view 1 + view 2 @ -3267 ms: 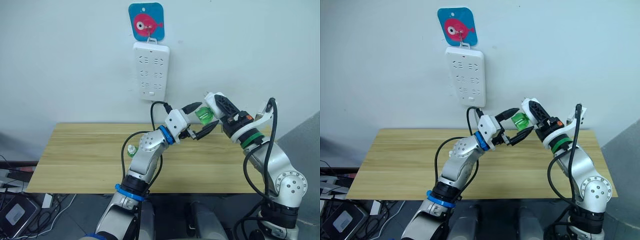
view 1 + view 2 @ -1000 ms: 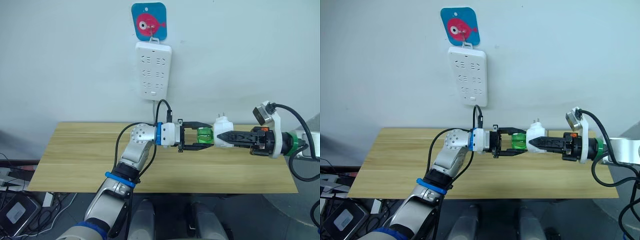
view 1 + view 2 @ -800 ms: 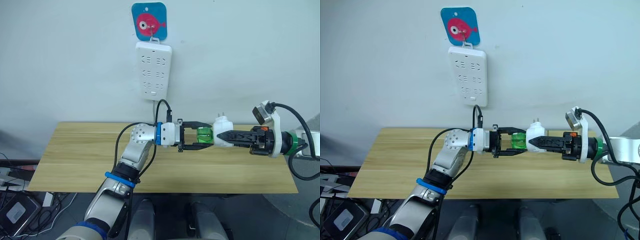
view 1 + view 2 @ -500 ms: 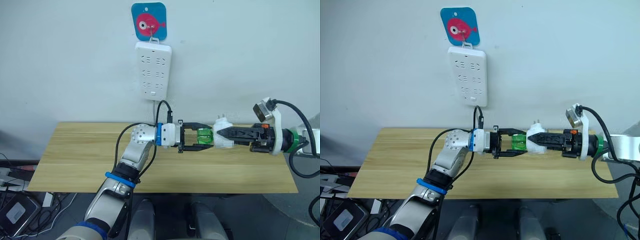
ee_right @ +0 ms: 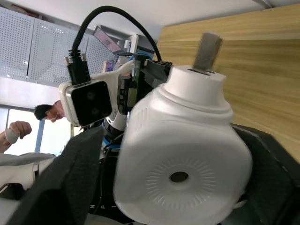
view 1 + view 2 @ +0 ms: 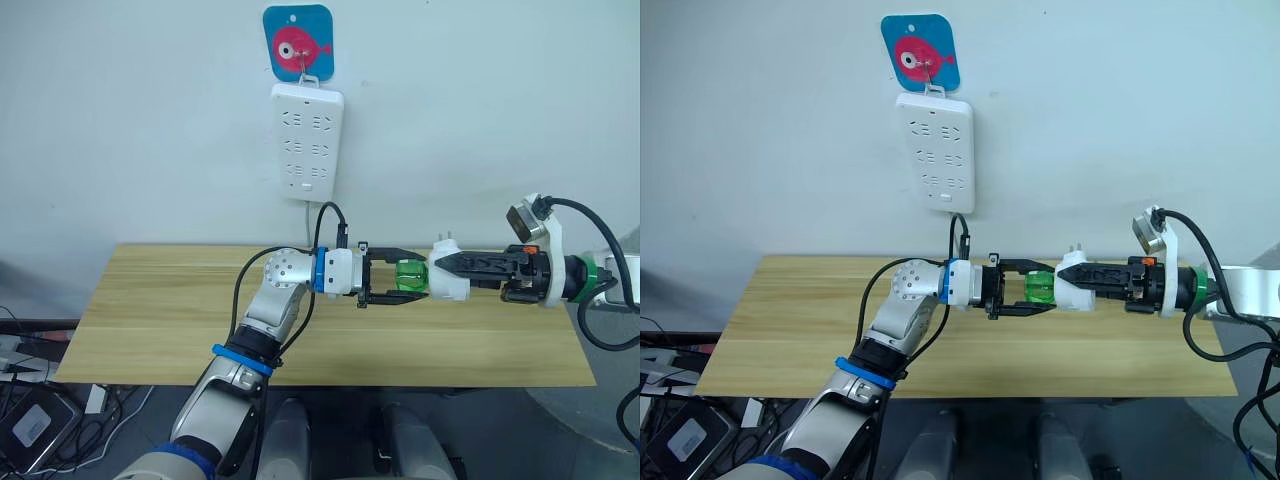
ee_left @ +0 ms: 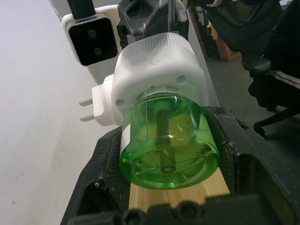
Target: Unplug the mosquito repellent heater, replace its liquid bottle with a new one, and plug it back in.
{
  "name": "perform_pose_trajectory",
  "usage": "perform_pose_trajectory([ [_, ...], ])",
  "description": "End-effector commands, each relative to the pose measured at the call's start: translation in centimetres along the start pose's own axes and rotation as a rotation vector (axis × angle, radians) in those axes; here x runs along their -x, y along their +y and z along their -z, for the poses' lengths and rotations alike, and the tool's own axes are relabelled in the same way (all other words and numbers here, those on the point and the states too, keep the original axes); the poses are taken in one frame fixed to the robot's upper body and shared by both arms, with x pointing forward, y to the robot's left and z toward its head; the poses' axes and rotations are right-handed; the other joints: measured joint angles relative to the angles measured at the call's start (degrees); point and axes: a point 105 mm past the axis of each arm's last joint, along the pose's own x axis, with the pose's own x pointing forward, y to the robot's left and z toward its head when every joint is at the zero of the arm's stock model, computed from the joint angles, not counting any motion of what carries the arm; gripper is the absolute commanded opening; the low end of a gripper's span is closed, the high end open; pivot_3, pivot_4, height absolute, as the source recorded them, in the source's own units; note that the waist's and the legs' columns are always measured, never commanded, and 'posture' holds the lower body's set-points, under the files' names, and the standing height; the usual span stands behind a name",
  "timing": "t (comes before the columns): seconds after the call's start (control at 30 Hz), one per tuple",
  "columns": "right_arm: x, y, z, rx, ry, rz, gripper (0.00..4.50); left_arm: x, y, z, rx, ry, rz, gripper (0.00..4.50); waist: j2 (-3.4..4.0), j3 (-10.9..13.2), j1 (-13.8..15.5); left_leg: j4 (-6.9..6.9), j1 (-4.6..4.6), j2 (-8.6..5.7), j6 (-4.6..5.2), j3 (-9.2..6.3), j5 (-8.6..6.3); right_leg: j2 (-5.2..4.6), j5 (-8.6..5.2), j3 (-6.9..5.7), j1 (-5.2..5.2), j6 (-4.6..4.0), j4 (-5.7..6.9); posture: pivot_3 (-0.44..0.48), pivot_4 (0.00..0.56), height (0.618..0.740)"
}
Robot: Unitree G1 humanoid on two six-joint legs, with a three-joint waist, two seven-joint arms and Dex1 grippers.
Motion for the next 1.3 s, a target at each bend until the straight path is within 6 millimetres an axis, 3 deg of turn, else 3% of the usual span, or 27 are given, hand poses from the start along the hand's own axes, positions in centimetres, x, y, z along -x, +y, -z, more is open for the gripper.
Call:
perform_pose_trajectory([
  [0.03,0.1,1.4,-0.3,0.043,-0.011,-0.05,3.11,-0.4,0.2,-0.8,-0.028,-0.025,-0.006,2.27,0.0,0.0,-0.02,0.0,0.0,0.0,0.0,0.0,0.0,0.0,0.0,0.0,0.0,0.0,0.0,0.217,0.218,0.74],
  [0.27,0.1,1.6,0.0,0.059,0.008,-0.045,3.11,-0.4,0.5,-1.1,0.063,-0.037,-0.025,2.27,0.0,0.0,0.0,0.0,0.0,0.0,0.0,0.0,0.0,0.0,0.0,0.0,0.0,0.0,0.0,0.224,0.211,0.74],
  [0.43,0.2,2.1,0.4,0.092,0.04,-0.035,3.11,0.0,0.2,-1.5,0.553,-0.011,0.031,2.27,-0.01,0.01,-0.27,0.01,-0.03,0.0,0.0,-0.06,0.0,0.0,-0.01,-0.04,-0.02,0.03,0.02,0.224,0.214,0.74],
  [0.5,0.1,2.5,0.7,0.108,0.067,-0.038,3.11,1.0,0.7,-2.4,0.987,-0.049,0.08,2.27,-0.06,0.06,-0.35,0.01,-0.01,0.0,0.0,-0.08,0.0,0.01,-0.02,-0.06,-0.02,0.03,0.03,0.227,0.215,0.74],
  [0.57,0.1,2.8,1.1,0.117,0.09,-0.046,3.11,1.6,0.9,-3.0,1.246,-0.066,0.142,2.27,-0.06,0.08,-0.63,0.09,-0.11,0.0,0.01,-0.28,0.0,0.07,-0.02,-0.21,-0.06,0.03,0.09,0.227,0.215,0.74],
  [0.7,0.1,3.0,1.4,0.124,0.104,-0.052,3.11,1.8,0.3,-2.8,1.368,-0.02,0.192,2.27,-0.07,0.08,-1.36,0.07,-0.13,-0.01,0.02,-0.29,0.0,0.07,-0.03,-0.23,0.0,0.04,-0.06,0.224,0.225,0.74],
  [0.93,-0.1,2.9,1.0,0.123,0.082,-0.061,3.11,1.8,1.5,-2.6,1.357,-0.049,0.155,4.46,-0.13,0.17,-1.57,0.02,-0.24,0.01,0.01,-0.27,0.0,0.04,-0.11,-0.25,-0.08,0.11,-0.06,0.215,0.234,0.74],
  [1.07,0.2,3.1,0.4,0.119,0.06,-0.079,3.11,3.2,3.8,-1.8,1.182,-0.048,0.005,4.48,-0.17,0.2,-1.55,0.06,-0.22,0.0,0.01,-0.21,0.0,0.02,-0.11,-0.21,-0.06,0.11,-0.06,0.212,0.236,0.74],
  [1.17,0.7,2.9,-0.2,0.103,0.033,-0.073,3.11,4.1,4.8,-3.9,0.879,-0.054,0.004,4.48,-0.25,0.28,-1.73,0.04,-0.2,0.01,0.01,-0.15,0.0,0.02,-0.11,-0.17,-0.08,0.11,-0.06,0.213,0.236,0.74],
  [1.23,1.2,2.8,-0.7,0.084,0.011,-0.078,3.11,4.1,4.9,-5.0,0.577,-0.021,-0.016,4.48,-0.27,0.29,-1.6,-0.01,-0.22,0.03,0.01,-0.14,0.0,0.0,-0.12,-0.16,-0.09,0.1,-0.1,0.221,0.237,0.74],
  [1.3,1.8,2.8,-1.3,0.068,-0.007,-0.091,3.11,4.1,3.8,-5.4,0.26,0.042,0.02,4.48,-0.26,0.29,-1.28,-0.03,-0.24,0.03,0.0,-0.01,0.0,-0.07,-0.11,-0.15,-0.08,0.09,-0.17,0.23,0.236,0.74],
])
